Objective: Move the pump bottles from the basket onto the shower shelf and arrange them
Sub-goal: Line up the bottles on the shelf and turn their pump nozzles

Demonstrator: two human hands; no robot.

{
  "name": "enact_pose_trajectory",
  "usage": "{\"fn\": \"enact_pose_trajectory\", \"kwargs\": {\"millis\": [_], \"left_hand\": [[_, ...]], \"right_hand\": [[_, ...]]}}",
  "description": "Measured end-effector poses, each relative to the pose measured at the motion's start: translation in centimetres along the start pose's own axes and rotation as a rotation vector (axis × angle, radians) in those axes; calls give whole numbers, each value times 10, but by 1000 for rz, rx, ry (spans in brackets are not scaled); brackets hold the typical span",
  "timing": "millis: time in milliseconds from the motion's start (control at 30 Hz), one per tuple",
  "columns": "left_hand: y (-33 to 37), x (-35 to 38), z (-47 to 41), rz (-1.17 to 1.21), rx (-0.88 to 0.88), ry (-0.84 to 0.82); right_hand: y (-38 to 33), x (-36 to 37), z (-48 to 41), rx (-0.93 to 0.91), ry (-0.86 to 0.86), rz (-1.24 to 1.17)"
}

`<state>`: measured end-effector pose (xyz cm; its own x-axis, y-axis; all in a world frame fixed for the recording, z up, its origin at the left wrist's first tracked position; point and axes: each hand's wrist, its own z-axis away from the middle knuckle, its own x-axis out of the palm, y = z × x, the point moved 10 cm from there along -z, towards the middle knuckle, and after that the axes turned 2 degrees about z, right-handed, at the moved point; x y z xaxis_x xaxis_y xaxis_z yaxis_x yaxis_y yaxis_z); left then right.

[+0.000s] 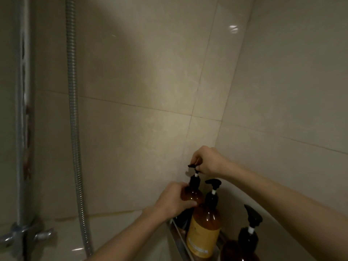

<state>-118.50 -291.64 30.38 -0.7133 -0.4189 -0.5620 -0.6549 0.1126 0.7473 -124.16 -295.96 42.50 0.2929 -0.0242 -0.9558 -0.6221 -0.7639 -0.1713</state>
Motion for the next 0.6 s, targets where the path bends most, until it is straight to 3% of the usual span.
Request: {"fn": "enact_pose_trajectory", "kwargs": {"millis": [200, 333, 600], "left_hand": [[-1, -8, 3, -183, -61, 128], [-3, -5, -1, -56, -66, 30], [-6, -8, -14, -73, -71, -98]], "right_hand": [[-8, 2, -1, -86, -45, -5], [-3, 4, -1, -95, -54, -3], [2, 0, -2, -81, -29, -42]]}}
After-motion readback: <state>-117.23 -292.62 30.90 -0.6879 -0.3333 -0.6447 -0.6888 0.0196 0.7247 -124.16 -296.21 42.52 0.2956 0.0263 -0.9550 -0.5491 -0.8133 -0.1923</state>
